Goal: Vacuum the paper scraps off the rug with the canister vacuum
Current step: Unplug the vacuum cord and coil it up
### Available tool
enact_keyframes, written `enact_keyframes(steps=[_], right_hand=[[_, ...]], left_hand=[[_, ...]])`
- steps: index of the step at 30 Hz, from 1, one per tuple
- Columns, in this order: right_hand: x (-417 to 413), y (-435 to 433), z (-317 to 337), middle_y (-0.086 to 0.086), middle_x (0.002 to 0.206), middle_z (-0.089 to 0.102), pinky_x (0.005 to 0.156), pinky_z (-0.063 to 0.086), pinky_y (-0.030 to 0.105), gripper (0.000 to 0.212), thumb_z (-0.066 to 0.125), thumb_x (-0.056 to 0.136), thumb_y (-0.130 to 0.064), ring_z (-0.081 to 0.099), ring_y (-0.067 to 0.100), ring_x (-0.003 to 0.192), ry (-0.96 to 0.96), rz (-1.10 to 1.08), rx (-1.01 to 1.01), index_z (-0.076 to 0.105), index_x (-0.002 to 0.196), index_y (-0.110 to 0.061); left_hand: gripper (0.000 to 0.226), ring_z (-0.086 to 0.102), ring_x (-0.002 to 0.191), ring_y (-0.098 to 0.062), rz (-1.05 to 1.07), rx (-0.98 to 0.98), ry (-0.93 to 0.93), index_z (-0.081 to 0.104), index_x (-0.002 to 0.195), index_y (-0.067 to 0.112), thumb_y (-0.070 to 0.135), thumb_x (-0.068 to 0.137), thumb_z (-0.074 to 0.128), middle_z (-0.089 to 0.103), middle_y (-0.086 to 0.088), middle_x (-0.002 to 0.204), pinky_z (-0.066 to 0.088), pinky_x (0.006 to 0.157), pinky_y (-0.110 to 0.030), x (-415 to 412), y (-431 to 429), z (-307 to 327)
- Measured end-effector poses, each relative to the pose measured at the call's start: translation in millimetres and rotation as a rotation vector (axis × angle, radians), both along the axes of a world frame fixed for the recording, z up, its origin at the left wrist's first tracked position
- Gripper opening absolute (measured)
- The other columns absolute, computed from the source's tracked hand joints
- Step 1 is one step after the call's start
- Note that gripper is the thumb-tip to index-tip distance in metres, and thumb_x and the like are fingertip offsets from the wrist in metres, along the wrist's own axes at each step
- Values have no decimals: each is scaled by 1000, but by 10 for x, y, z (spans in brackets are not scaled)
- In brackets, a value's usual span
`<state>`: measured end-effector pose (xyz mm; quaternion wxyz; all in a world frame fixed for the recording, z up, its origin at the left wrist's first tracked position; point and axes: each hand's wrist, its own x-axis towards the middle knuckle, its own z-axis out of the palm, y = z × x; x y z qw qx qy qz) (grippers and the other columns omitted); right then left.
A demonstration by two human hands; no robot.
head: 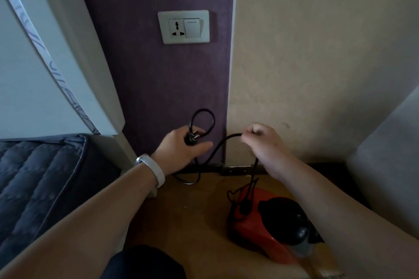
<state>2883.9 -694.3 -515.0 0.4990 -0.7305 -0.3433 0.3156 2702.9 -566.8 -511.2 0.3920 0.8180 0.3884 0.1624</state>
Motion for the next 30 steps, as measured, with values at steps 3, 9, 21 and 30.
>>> enact_keyframes(steps=[3, 9, 21, 30], right_hand=[[-56, 59, 80, -6, 53, 33, 58, 29, 37, 27, 58, 86, -19, 32, 15, 52, 95, 24, 92, 48, 61, -21], [-213, 129, 145, -6, 52, 33, 47, 25, 25, 27, 48, 92, 0, 28, 11, 50, 345, 42, 217, 43, 70, -14], [-50, -6, -185, 5, 82, 70, 78, 59, 34, 17, 54, 92, 1, 70, 19, 81, 211, -121, 366, 63, 87, -13], [-45, -12, -906, -11, 131, 57, 99, 44, 33, 40, 58, 94, -24, 55, 8, 115, 38, 412, -242, 54, 132, -33]], left_hand=[[68, 58, 105, 0, -77, -64, -48, 57, 122, 31, 58, 64, 80, 61, 17, 114, 46, 88, -17, 91, -122, -143], [45, 66, 92, -1, -159, -200, -190, 67, 106, 29, 43, 67, 85, 72, 15, 95, 54, 82, -26, 476, -441, -406], [19, 51, 54, -12, 27, -373, -304, 61, 70, 16, 21, 85, 72, 56, 3, 58, 42, 54, -26, 618, -434, -366], [39, 40, 44, -10, 187, -587, -684, 41, 60, 20, 8, 92, 61, 38, 4, 52, 36, 46, -24, 617, -234, -43]])
